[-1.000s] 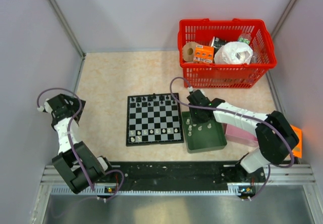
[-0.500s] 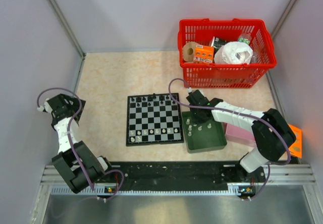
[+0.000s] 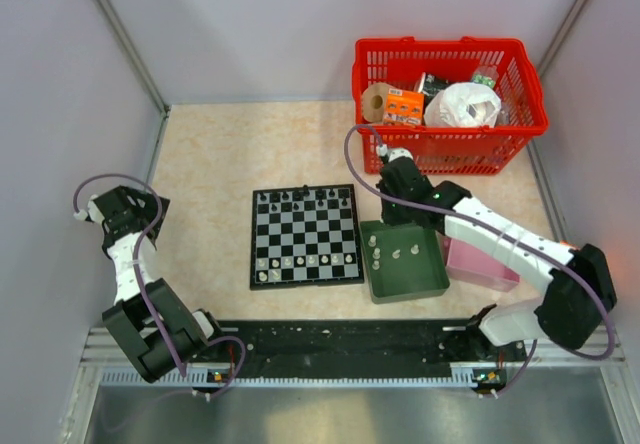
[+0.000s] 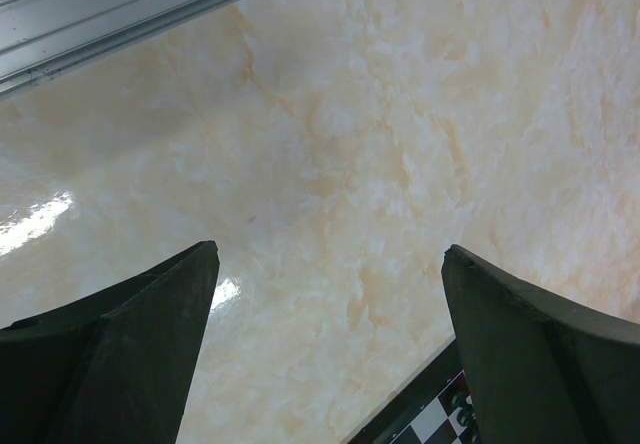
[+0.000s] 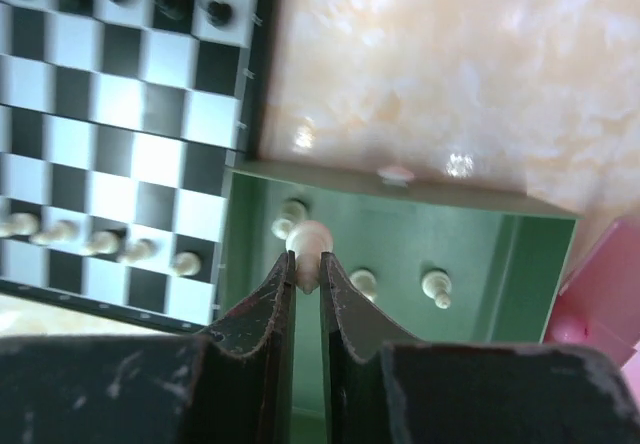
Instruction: Set up the chess pieces on the board
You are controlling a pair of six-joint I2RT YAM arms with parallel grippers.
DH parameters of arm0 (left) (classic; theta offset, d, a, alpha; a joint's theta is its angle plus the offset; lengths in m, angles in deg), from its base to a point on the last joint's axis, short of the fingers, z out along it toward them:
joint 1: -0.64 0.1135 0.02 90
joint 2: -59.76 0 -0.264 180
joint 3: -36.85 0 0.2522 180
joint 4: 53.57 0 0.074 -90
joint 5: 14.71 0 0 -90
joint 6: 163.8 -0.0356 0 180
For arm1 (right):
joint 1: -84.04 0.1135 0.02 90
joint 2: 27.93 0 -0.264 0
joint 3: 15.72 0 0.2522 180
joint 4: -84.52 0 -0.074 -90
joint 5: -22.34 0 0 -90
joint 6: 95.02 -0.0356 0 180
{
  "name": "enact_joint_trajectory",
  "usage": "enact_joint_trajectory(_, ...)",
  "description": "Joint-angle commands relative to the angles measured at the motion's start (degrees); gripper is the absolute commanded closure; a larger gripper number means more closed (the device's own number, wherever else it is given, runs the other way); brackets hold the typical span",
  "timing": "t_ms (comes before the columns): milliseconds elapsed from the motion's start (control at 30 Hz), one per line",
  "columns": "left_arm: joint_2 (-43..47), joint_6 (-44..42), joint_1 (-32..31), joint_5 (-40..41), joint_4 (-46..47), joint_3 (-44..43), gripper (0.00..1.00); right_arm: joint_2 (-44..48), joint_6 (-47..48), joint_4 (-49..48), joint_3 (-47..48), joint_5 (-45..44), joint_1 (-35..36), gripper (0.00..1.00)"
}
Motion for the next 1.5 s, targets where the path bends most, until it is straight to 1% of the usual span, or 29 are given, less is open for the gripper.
enact_joint_trajectory(0, 0.11, -0.41, 0.48, -0.40, 2.45, 0.45, 0.01, 2.85, -0.38, 1.17, 6.29, -1.28, 5.17, 0.91)
enact_joint_trajectory(167, 0.29, -0.49, 0.57, -0.58, 2.63, 0.71, 0.01, -8.12, -0.99, -1.29, 11.92, -0.14, 16.68, 0.92)
enact_joint_trajectory(233, 0.64, -0.67, 0.57, -0.49, 2.36, 0.71, 0.01, -12.43, -1.43, -3.22, 14.03, -0.05, 20.11, 0.92)
enact_joint_trajectory(300, 0.99, -0.58, 0.57, -0.32, 2.19, 0.62, 0.01, -16.56, -2.75, -3.49, 16.14, 1.87, 22.32, 0.94)
enact_joint_trajectory(433, 1.17, -0.58, 0.66, -0.23, 2.01, 0.62, 0.01, -21.49, -3.28, -5.69, 19.22, 2.93, 26.89, 0.94)
enact_joint_trajectory(567, 0.64, -0.67, 0.74, -0.67, 2.36, 0.80, 0.01, -26.06, -2.75, -5.96, 22.56, 3.72, 28.30, 0.94)
enact_joint_trajectory(900, 0.29, -0.76, 1.10, -0.67, 2.80, 0.89, 0.01, -32.31, -1.70, -6.04, 27.48, 5.48, 29.71, 0.94)
enact_joint_trajectory(1200, 0.20, -0.76, 1.18, -0.67, 3.06, 1.06, 0.01, -35.30, -0.73, -5.43, 30.12, 5.92, 29.71, 0.94)
enact_joint_trajectory(1467, 0.20, -0.84, 1.36, -0.75, 3.15, 1.33, 0.01, -35.92, -0.47, -4.81, 30.39, 5.48, 29.80, 0.92)
